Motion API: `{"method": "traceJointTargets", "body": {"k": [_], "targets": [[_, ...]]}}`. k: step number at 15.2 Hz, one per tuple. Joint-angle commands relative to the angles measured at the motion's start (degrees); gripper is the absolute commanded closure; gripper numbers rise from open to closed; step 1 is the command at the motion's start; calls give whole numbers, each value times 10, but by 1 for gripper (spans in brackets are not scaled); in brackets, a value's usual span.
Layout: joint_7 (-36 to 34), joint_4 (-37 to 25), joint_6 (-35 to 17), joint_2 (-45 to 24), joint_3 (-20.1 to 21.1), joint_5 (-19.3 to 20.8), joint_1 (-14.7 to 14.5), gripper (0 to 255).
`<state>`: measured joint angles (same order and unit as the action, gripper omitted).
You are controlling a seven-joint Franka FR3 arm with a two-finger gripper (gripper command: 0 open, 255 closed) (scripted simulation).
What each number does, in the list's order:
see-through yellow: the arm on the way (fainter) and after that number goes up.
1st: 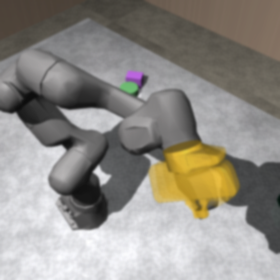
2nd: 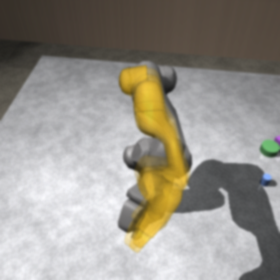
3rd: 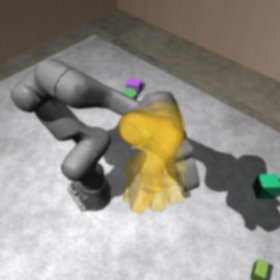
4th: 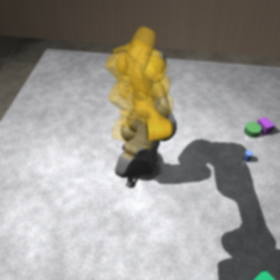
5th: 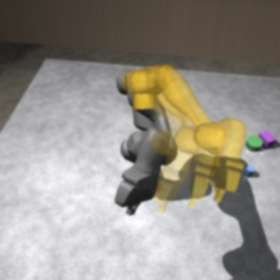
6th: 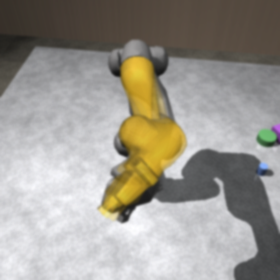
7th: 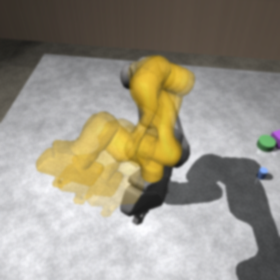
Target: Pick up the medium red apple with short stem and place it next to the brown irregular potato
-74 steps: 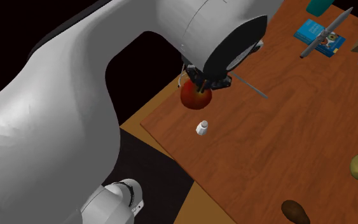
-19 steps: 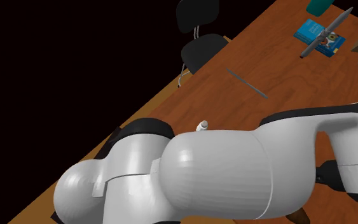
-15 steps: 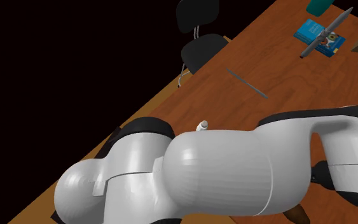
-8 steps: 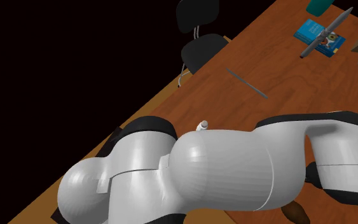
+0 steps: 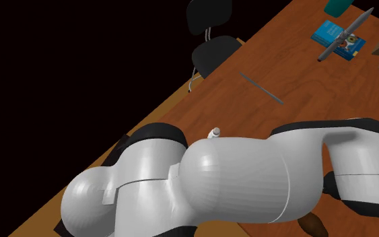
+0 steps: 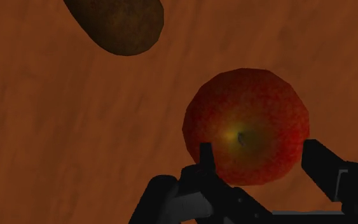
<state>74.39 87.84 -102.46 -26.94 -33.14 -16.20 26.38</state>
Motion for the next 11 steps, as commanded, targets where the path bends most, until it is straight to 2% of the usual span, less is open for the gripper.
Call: {"method": "traceJointTargets", "body": {"k": [1, 4, 8, 11], "targets": [[0, 0, 0, 0, 0, 0, 0, 0], [0, 0, 0, 0, 0, 0, 0, 0], [-6, -77, 73, -2, -3, 3, 13, 0], [-6, -77, 73, -2, -3, 3, 13, 0]]}}
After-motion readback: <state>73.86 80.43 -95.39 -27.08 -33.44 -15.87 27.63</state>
